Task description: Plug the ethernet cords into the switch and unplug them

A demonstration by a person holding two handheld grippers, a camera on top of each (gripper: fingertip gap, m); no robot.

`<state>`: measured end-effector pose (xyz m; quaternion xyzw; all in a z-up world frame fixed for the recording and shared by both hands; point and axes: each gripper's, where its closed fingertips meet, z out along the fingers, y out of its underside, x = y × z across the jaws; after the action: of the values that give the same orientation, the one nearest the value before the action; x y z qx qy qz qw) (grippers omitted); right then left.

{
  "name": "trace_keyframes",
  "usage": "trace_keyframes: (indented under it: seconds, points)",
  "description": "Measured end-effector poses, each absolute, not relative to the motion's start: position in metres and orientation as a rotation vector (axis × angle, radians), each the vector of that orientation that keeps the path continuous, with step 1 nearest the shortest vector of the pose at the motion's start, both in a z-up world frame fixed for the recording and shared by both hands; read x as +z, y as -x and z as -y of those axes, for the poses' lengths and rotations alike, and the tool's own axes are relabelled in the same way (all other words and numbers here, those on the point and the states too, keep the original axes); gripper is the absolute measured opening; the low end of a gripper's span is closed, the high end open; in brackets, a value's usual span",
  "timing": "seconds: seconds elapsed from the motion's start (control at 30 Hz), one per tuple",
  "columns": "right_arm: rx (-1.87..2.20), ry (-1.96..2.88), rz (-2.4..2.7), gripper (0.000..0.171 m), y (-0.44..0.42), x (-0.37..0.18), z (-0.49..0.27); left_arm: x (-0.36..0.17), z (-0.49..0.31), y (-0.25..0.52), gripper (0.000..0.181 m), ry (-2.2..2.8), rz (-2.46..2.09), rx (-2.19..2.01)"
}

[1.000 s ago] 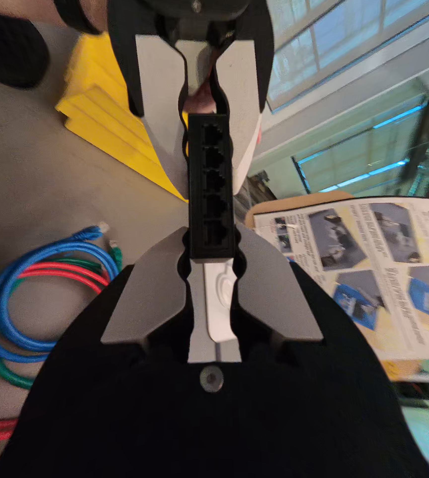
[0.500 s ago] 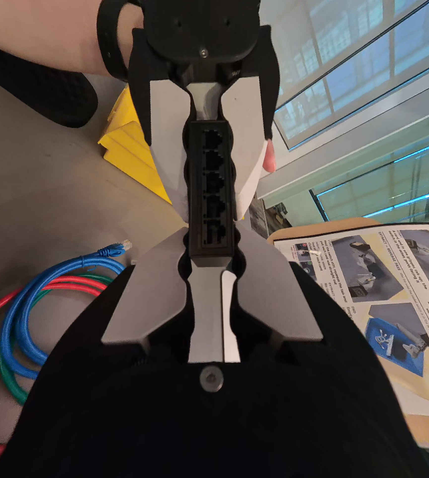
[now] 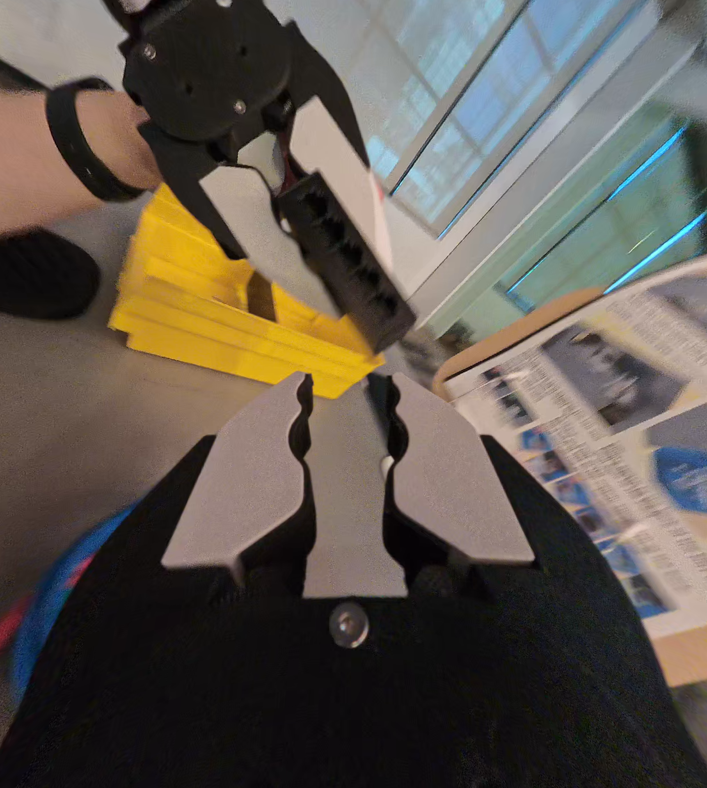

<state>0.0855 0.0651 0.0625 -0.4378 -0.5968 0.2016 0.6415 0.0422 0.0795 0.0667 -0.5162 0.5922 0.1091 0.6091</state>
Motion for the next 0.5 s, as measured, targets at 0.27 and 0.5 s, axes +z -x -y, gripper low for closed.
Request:
trace_keyframes:
  seconds: [0.27, 0.5]
  points:
    - [0.816, 1.831, 1.369, 0.025, -0.069, -0.015, -0.051, 0.118, -0.096, 0.044, 0.029, 1.272, -1.067, 0.5]
    - [0.779, 2.139, 1.193, 0.026, -0.086, -0.092, -0.039, 0.132, -0.089, 0.046, 0.029, 1.237, -1.027, 0.467]
